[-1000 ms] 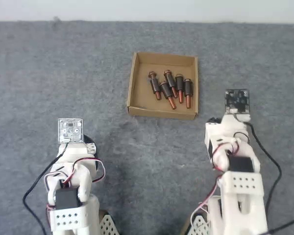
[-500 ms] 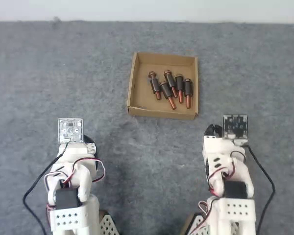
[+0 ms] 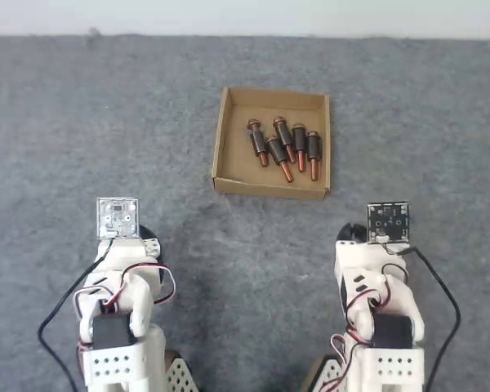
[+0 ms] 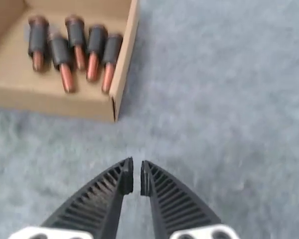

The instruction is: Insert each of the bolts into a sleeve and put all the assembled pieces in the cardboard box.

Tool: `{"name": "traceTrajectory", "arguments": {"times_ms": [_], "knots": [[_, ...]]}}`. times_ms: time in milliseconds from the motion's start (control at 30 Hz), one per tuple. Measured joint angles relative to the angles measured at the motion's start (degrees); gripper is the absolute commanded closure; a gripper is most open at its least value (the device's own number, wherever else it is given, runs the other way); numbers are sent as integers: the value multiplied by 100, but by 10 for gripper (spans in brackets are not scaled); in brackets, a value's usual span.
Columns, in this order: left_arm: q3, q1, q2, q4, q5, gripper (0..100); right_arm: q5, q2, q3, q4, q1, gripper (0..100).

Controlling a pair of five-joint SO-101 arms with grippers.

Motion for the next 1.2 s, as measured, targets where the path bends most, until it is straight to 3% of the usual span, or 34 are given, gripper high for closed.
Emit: {"name": "traceTrajectory", "arguments": {"times_ms": [500, 700, 933, 1200], "knots": [[0, 0, 0, 0, 0, 988, 18, 0, 0, 1697, 88, 993], [0, 0, 0, 9, 0, 988, 18, 0, 0, 1776, 70, 993], [0, 0, 0, 914, 0, 988, 18, 0, 0, 1776, 70, 993], [0, 0, 0, 1073, 0, 988, 18, 0, 0, 1776, 70, 993]]}}
